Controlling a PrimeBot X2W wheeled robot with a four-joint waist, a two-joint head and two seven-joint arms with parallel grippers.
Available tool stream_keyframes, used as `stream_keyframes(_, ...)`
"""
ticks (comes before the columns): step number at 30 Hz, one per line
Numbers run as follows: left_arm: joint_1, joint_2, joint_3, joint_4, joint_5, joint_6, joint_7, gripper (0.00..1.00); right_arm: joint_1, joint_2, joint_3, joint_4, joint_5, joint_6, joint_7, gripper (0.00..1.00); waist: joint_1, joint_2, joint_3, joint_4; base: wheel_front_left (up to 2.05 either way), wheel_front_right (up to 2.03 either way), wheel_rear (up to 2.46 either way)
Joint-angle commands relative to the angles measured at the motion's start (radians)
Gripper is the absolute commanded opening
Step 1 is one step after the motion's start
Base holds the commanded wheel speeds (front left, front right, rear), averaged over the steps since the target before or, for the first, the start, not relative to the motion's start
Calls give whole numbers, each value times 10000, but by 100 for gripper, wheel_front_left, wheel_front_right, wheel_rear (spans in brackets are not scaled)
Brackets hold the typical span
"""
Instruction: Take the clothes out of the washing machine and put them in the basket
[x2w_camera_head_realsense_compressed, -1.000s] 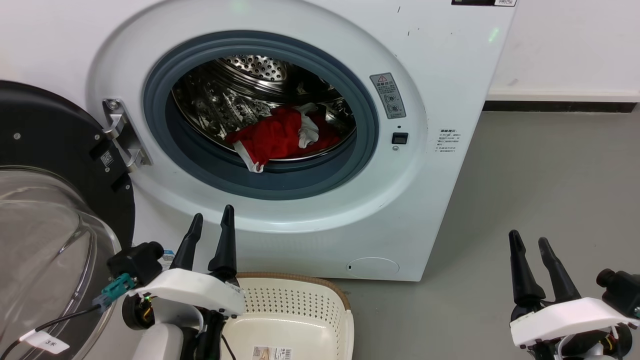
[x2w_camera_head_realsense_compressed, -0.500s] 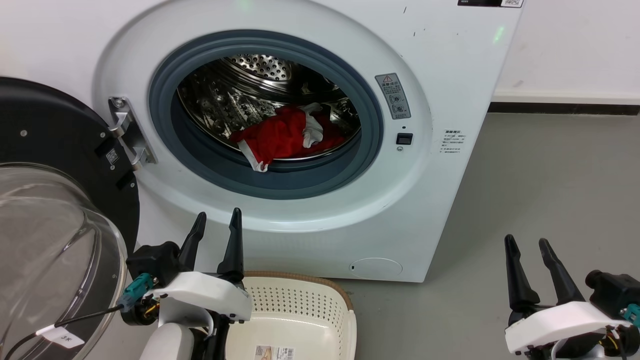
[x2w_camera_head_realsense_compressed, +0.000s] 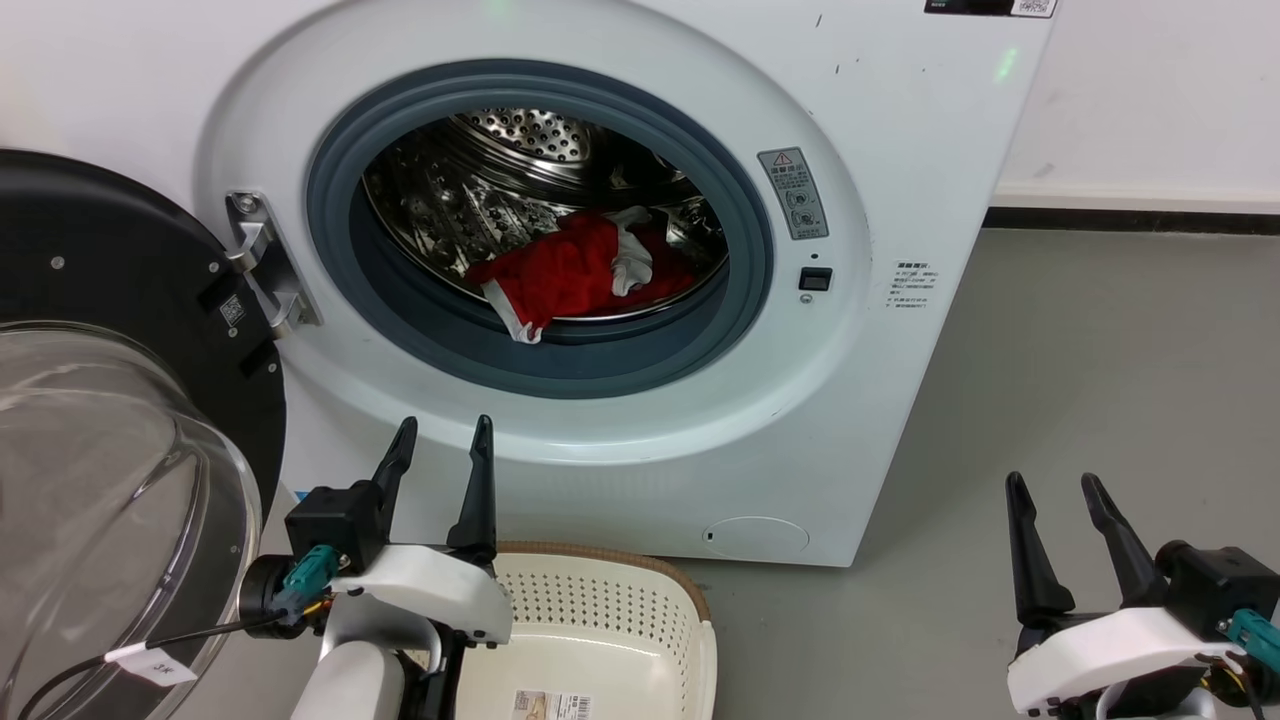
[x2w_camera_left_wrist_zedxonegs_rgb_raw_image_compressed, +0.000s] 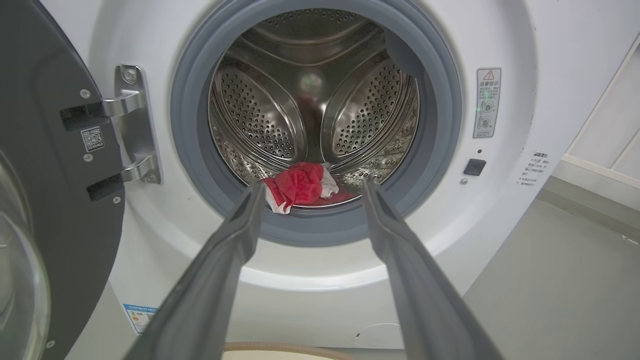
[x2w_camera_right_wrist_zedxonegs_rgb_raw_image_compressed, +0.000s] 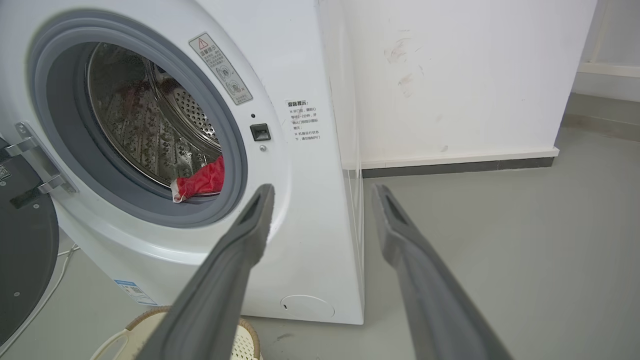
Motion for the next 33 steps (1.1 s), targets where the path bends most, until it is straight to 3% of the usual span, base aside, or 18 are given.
stream_keyframes(1,-208,60,-40,-8,251,49,-100,100,72,-21,-21,-102,-234,-3,-57,100,0,0,-5,10,0,0,0)
stream_keyframes(33,-440,-135,97,380,2222,-18,-689,100,259,-18,-219,-210,-1696,-3,-336,100,0,0,14,132,0,0,0)
